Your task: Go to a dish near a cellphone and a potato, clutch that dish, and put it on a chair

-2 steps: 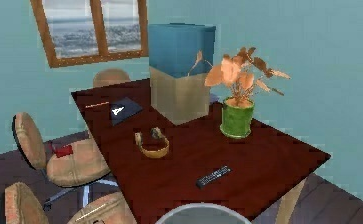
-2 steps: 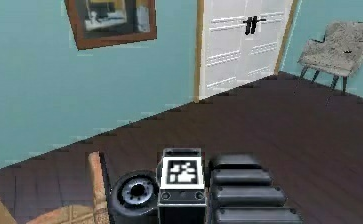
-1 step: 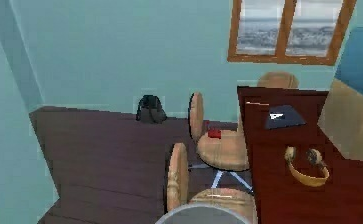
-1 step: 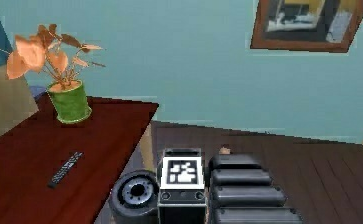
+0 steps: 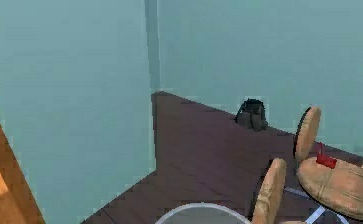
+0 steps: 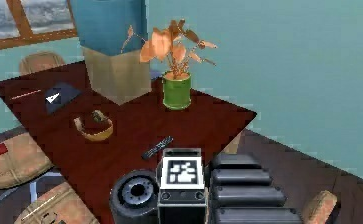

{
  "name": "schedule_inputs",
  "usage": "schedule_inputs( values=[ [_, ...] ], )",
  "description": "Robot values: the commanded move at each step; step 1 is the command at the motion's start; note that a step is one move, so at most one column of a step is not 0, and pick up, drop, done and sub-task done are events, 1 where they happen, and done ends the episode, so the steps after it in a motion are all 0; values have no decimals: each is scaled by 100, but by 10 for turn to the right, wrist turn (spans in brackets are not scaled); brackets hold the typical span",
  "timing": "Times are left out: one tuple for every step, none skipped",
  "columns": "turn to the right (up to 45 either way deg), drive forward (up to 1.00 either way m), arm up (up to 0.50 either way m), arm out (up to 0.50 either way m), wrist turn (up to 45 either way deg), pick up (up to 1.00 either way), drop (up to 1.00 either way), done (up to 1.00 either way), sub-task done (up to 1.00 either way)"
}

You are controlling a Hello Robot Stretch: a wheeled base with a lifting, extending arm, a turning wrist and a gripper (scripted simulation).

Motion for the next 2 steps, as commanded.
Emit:
schedule_inputs(
  values=[
    [-450, 0, 0, 0, 0, 0, 0, 0, 0],
    [-450, 0, 0, 0, 0, 0, 0, 0, 0]
  ],
)
